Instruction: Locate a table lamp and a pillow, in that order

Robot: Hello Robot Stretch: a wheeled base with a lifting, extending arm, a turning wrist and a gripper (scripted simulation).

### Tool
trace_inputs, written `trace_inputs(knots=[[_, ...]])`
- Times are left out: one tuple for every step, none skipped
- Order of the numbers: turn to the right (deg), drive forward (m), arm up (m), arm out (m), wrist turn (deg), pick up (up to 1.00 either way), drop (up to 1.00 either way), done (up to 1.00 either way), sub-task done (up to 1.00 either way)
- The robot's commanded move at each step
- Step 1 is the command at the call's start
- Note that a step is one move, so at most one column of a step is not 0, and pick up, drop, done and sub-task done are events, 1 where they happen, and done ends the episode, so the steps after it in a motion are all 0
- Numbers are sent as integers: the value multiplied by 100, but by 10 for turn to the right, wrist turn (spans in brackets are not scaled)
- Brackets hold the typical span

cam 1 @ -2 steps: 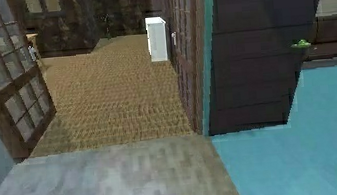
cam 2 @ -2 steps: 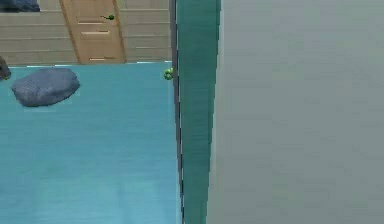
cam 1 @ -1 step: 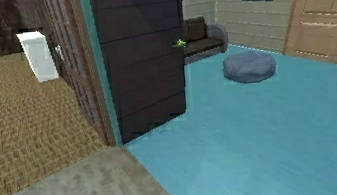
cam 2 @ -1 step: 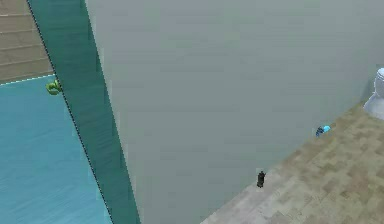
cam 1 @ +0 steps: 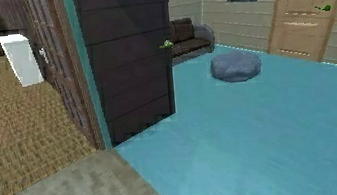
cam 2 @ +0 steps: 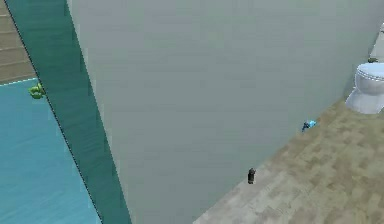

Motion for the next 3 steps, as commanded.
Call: trace_inputs(knots=[[0,55,0,0,0,0,0,0,0],[180,0,0,0,0,0,0,0,0],[0,100,0,0,0,0,0,0,0]])
